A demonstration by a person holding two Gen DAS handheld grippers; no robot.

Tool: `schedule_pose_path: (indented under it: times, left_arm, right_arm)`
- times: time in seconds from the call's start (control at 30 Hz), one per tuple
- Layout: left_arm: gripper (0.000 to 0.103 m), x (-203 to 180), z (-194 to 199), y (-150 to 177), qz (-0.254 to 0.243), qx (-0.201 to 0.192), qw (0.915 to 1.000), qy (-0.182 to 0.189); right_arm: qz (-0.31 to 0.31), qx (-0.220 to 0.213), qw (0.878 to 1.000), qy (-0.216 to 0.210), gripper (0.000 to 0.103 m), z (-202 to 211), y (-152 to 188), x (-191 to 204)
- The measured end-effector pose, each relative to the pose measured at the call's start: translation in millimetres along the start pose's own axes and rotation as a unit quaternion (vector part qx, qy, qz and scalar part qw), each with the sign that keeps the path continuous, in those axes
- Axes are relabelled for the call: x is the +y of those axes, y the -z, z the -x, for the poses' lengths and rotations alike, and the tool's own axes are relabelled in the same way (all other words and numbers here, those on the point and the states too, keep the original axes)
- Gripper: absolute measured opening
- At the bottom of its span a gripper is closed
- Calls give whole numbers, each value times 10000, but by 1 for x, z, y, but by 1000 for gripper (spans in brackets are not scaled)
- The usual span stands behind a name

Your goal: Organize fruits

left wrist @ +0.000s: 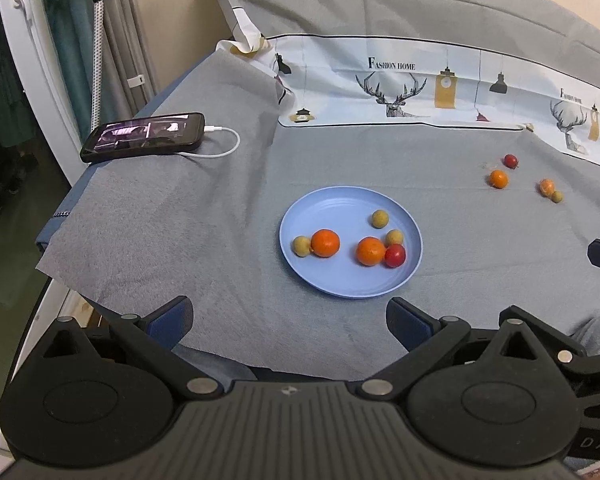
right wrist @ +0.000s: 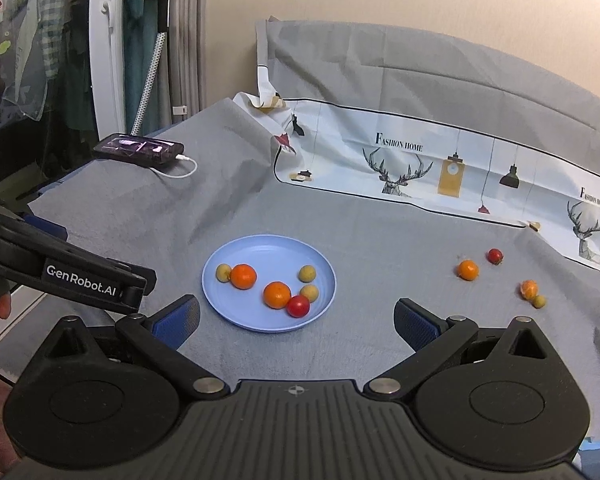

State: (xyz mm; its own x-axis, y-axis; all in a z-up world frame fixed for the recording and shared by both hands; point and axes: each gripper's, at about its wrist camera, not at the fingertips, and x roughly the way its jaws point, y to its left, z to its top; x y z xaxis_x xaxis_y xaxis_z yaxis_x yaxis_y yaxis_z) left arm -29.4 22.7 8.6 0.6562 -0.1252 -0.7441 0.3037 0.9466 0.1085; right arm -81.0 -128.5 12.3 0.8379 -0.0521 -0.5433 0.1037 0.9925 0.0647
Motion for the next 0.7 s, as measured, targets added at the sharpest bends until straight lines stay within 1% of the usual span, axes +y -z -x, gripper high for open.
schedule_pose_path:
  times: [0.7]
  left_arm:
    - [103, -10, -17, -7, -133, 227, 9996, -82]
  right_arm:
    - [-202, 239, 9995, -93, 102, -21, 3, -10]
